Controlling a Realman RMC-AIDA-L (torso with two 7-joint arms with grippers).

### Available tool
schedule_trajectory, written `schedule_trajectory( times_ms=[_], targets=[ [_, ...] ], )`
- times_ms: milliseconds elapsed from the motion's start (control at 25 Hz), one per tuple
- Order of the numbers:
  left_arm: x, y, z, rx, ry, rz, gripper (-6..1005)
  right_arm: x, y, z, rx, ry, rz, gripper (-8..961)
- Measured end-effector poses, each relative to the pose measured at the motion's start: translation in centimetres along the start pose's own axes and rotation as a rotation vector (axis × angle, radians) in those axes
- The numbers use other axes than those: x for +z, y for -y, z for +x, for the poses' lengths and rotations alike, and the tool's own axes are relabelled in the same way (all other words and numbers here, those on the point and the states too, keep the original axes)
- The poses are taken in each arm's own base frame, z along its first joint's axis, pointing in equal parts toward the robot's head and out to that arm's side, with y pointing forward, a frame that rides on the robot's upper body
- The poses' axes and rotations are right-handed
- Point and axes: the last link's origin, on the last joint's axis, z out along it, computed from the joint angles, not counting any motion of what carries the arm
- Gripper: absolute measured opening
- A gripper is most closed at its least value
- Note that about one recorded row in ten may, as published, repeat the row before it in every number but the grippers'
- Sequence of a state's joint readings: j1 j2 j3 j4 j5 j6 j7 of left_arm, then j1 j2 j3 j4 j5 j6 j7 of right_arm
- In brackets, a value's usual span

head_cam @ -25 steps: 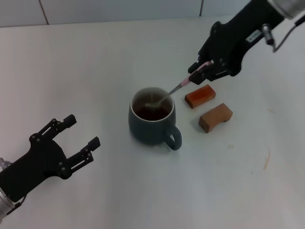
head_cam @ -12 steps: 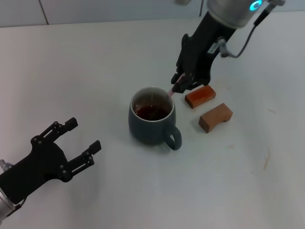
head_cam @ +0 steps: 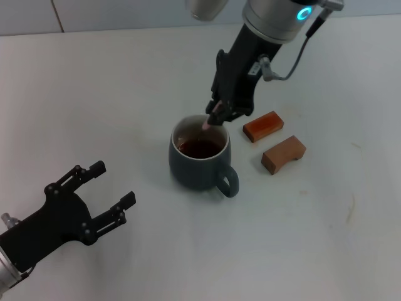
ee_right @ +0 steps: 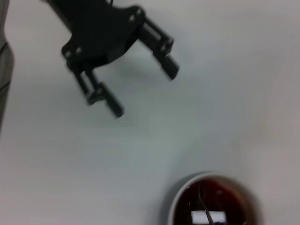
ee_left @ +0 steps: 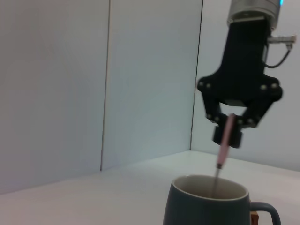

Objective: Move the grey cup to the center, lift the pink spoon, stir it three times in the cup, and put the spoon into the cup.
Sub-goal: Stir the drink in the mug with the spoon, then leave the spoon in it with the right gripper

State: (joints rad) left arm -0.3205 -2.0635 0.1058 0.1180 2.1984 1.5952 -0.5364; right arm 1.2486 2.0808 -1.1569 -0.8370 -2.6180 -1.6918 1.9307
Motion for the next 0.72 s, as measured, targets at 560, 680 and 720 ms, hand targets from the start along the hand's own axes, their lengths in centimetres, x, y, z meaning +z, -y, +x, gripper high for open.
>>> schedule_trajectory(
  times_ms=[560, 680, 720],
  targets=[
    [-0.1, -0.1, -0.2, 0.000, 0.014, -0.007, 820, 0.5, -1.0, -0.2, 0.005, -0.112, -0.049, 122],
    [-0.1, -0.2, -0.2, -0.001, 0.012, -0.007, 820, 0.5, -0.9, -0.8, -0.005, -0.066, -0.036, 121],
    [-0.2, -0.1, -0.2, -0.001, 0.012, -0.007, 820, 0.4, -0.7, -0.8, 0.000, -0.060, -0.021, 121]
  ],
)
